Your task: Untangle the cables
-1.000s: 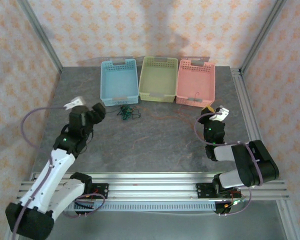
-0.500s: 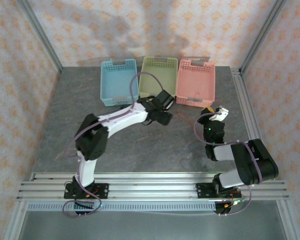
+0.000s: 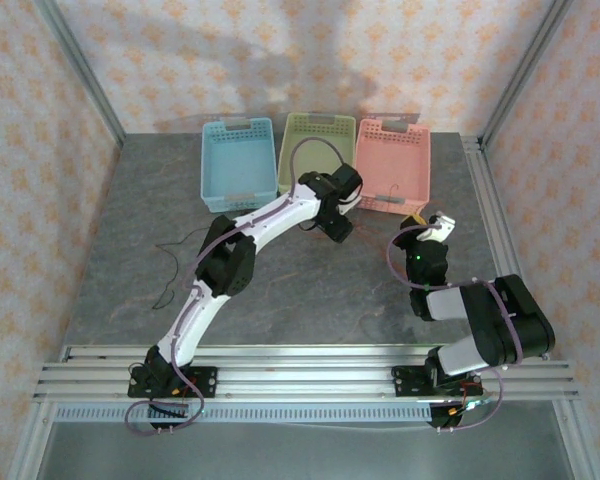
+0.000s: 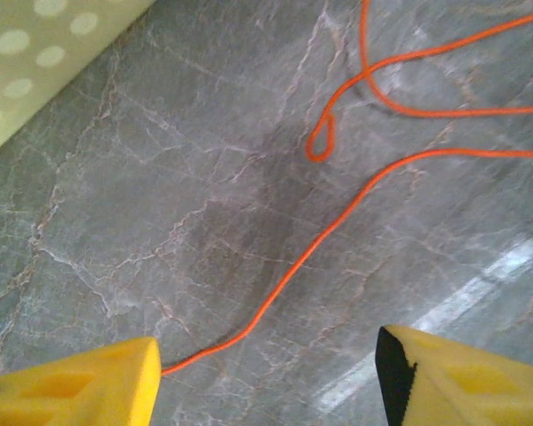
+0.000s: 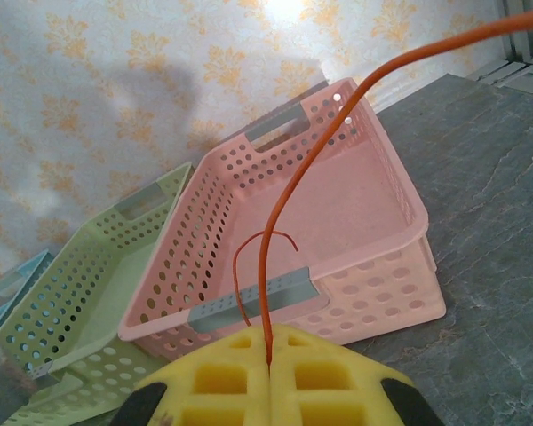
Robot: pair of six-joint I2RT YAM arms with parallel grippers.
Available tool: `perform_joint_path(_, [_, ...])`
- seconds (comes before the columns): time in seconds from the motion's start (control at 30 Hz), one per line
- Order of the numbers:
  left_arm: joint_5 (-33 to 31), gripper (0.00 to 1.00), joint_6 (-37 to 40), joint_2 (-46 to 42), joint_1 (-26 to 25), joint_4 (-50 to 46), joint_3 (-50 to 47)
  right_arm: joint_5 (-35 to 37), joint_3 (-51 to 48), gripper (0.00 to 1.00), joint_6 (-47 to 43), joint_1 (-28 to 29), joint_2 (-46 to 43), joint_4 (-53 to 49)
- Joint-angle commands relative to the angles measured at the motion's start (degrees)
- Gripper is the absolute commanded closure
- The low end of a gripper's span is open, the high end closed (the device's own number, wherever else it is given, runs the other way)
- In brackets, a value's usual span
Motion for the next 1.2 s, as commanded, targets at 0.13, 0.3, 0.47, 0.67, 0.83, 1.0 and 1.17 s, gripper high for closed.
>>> perform_joint_path(0.13, [2.1, 0.35, 3.5, 4.0, 0.8, -5.9, 5.4, -0.4, 1.2, 1.0, -0.3, -0.2, 0.3, 1.4])
perform_joint_path(0.3, [0.2, 0.39, 3.0, 6.4, 0.8, -5.3, 7.1, -1.3, 1.6, 1.0, -0.3, -0.2, 0.9, 1.7])
perform_joint_path(0.47, [-0.1, 0.47, 2.6, 8.6, 0.9, -4.2, 9.7, -0.8, 1.5, 1.0, -0.4, -0.2, 0.9, 1.6])
perform_joint_path(0.67, [2.0, 0.54, 2.4, 10.9, 0.7, -4.6, 11.7, -1.4, 1.7, 1.0, -0.7, -0.2, 1.1, 1.6])
perform_joint_path(0.83, [0.8, 0.71, 3.1, 10.0, 1.0, -4.3, 8.0, -0.7, 1.6, 1.0, -0.6, -0.2, 1.1, 1.7])
perform_joint_path(1.0, [0.0, 1.0, 1.0, 5.1, 1.1, 0.1, 1.3, -0.4, 1.8, 1.0, -0.8, -0.2, 1.4, 1.7])
perform_joint_path(1.17, [-4.2, 1.0, -5.3, -13.9, 2.4, 19.5, -21.3, 3.9, 1.3, 1.0, -0.4, -0.2, 1.7, 1.9])
